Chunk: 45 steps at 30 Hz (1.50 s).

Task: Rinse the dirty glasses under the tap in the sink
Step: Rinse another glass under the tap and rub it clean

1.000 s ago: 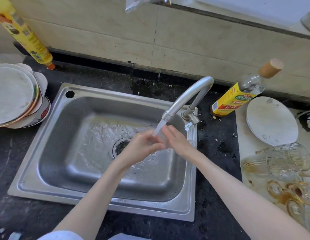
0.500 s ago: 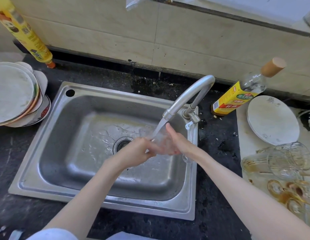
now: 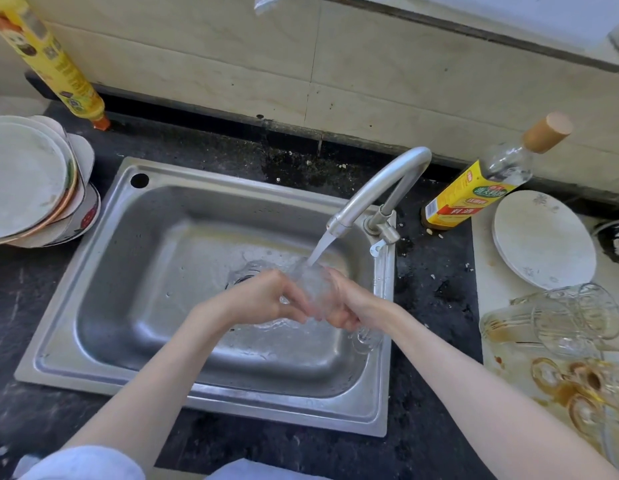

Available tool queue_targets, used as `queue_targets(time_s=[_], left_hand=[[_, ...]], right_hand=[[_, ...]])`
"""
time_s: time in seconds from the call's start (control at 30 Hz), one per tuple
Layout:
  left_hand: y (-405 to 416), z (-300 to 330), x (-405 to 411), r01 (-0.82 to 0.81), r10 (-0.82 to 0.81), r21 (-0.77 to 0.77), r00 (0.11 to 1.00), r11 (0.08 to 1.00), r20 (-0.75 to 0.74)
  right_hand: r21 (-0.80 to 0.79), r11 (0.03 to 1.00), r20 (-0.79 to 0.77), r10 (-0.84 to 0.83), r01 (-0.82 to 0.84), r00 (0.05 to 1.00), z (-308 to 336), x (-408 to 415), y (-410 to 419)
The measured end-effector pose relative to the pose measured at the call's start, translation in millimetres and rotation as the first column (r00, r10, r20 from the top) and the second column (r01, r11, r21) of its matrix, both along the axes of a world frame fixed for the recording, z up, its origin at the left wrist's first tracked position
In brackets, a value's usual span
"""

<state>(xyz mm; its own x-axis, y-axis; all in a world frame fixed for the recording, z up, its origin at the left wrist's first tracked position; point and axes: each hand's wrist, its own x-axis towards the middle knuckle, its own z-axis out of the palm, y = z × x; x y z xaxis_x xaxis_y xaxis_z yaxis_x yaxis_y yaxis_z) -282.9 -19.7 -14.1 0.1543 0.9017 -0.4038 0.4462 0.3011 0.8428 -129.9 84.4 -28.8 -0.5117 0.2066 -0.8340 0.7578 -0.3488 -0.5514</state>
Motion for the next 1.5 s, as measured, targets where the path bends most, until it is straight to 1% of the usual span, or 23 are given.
queue_targets(time_s=[0.07,0.13,0.2,0.27,0.3,0.33,0.4,0.47,0.5,0.57,0.67,0.73,0.83,1.03,1.1,1.2,1.23,1.3,1.33,1.37,1.4,1.43,1.5], left_hand=[[2,0,-2,-0.160,0.159,0.044,0.987,0.986,0.013],[3,-2,-2,-0.395,0.385,0.074,0.915,0.916,0.120],[3,-9,-1,-0.604,0.582,0.029,0.779,0.797,0.231],[2,-22,-2,-0.730,0.716,-0.077,0.636,0.679,0.290],[2,-30,-4,-0.774,0.771,-0.143,0.558,0.617,0.307],[0,-38,-6,-0.807,0.820,-0.211,0.478,0.551,0.314],[-3,-47,-13,-0.833,0.894,-0.353,0.325,0.426,0.309],[-4,-50,-18,-0.804,0.930,-0.497,0.180,0.327,0.320],[-3,-50,-19,-0.777,0.943,-0.566,0.102,0.274,0.317],[-1,-50,-18,-0.703,0.954,-0.686,-0.035,0.188,0.297],[-3,-53,-10,-0.591,0.950,-0.800,-0.179,0.104,0.256],[-7,-57,-3,-0.549,0.953,-0.832,-0.204,0.077,0.223],[-13,-62,11,-0.544,0.951,-0.838,-0.238,0.040,0.199],[-13,-58,32,-0.632,0.969,-0.774,-0.205,-0.022,0.139],[-10,-50,35,-0.671,0.968,-0.740,-0.214,-0.051,0.128],[-2,-42,36,-0.672,0.959,-0.733,-0.264,-0.106,0.103],[0,-40,36,-0.667,0.956,-0.736,-0.277,-0.117,0.099],[3,-37,39,-0.666,0.954,-0.737,-0.281,-0.116,0.104],[3,-35,42,-0.677,0.956,-0.730,-0.266,-0.096,0.121],[3,-34,46,-0.705,0.961,-0.706,-0.234,-0.062,0.149],[3,-33,50,-0.756,0.967,-0.655,-0.180,-0.018,0.182],[2,-32,54,-0.814,0.969,-0.580,-0.123,0.024,0.213],[0,-30,60,-0.938,0.970,-0.325,0.047,0.125,0.237]], right_hand=[[-0.025,1.000,0.004,-0.014,0.014,1.000,2,-2,0],[0.078,0.997,-0.002,0.013,-0.013,1.000,10,-8,-3],[0.251,0.942,0.044,0.220,-0.224,0.975,19,-15,-7],[0.371,0.799,0.121,0.464,-0.473,0.878,26,-18,-7],[0.392,0.745,0.142,0.530,-0.539,0.836,30,-18,-4],[0.384,0.742,0.131,0.546,-0.550,0.828,34,-17,0],[0.266,0.885,0.006,0.395,-0.383,0.918,40,-13,8],[0.040,0.996,-0.154,0.081,-0.076,0.985,41,-10,15],[-0.095,0.993,-0.210,-0.082,0.063,0.974,40,-10,16],[-0.335,0.910,-0.257,-0.338,0.245,0.905,39,-11,12],[-0.597,0.719,-0.245,-0.587,0.357,0.772,39,-16,5],[-0.615,0.689,-0.242,-0.628,0.384,0.740,40,-19,1],[-0.525,0.748,-0.252,-0.593,0.406,0.765,37,-22,-5],[-0.214,0.694,-0.018,-0.707,0.688,0.707,4,-21,-10],[-0.156,0.644,-0.035,-0.762,0.749,0.647,0,-21,-11],[-0.264,0.509,-0.142,-0.861,0.819,0.489,-2,-22,-20],[-0.265,0.521,-0.196,-0.853,0.811,0.483,-3,-22,-23],[-0.086,0.644,-0.315,-0.741,0.760,0.593,-5,-23,-32],[0.071,0.701,-0.333,-0.654,0.710,0.679,-5,-24,-36],[0.214,0.712,-0.327,-0.593,0.669,0.736,-8,-26,-36],[0.290,0.687,-0.312,-0.590,0.666,0.745,-11,-29,-37],[0.294,0.648,-0.289,-0.641,0.703,0.711,-12,-33,-38],[0.146,0.538,-0.172,-0.813,0.830,0.557,-17,-42,-38]])
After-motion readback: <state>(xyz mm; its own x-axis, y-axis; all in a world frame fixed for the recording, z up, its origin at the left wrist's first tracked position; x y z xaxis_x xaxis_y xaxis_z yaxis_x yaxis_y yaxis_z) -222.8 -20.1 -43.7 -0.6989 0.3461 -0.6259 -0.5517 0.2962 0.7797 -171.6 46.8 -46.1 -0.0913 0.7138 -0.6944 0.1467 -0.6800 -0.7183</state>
